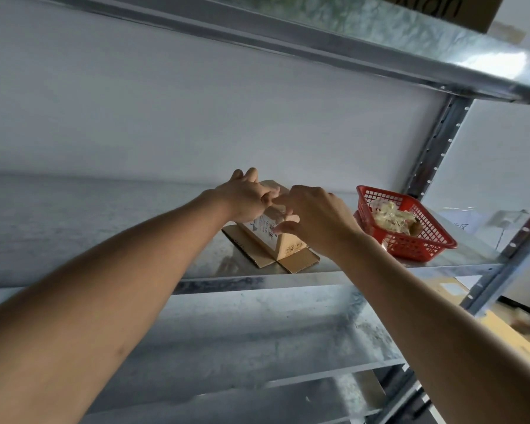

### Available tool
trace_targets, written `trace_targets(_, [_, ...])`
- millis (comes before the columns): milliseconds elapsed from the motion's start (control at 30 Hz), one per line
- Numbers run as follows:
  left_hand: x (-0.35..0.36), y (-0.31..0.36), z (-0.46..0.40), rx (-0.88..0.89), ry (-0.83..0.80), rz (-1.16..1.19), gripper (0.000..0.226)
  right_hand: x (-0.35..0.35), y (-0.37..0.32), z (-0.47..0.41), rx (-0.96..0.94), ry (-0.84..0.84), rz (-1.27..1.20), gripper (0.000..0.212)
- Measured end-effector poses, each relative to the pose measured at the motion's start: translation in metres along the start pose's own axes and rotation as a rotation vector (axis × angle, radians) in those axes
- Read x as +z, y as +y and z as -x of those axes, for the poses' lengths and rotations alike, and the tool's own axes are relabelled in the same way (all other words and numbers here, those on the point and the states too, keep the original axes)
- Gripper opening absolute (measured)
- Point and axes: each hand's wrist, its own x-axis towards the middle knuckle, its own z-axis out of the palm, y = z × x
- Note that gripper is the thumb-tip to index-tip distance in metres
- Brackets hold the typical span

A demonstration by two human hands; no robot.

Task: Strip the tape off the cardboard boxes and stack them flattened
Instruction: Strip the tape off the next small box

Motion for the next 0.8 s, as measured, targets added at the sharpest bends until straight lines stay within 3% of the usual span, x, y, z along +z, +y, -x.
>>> trace_targets(100, [0.0,-0.002,0.0,0.022,-0.038,-0.02,0.057,0.006,-0.004,0.0,0.035,0.043,0.091,0.024])
trace_targets(233, [0.005,0.0,-0.002,-0.017,0.083,0.101,0.047,0.013,-0.001,0.001,0.112,0.134,0.013,0.022])
trace_targets(333, [0.005,-0.002,-0.004,-0.034,0.033,0.115,0.059,0.017,0.01,-0.001,0.262,0.231,-0.26,0.018])
trace_targets(467, [0.005,-0.002,-0.005,-0.018,0.065,0.019,0.052,0.027,0.03,0.001,0.579,0.269,-0.825,0.014])
trace_targets(533, [0.001,-0.002,-0.007,-0.012,0.002,0.011,0.053,0.035,0.036,0.002,0.673,0.277,-1.071,0.016])
trace_targets(800, [-0.011,0.003,-0.006,-0.009,-0.033,-0.02,0.049,0.051,0.043,0.001,0.717,0.386,-1.226,0.016])
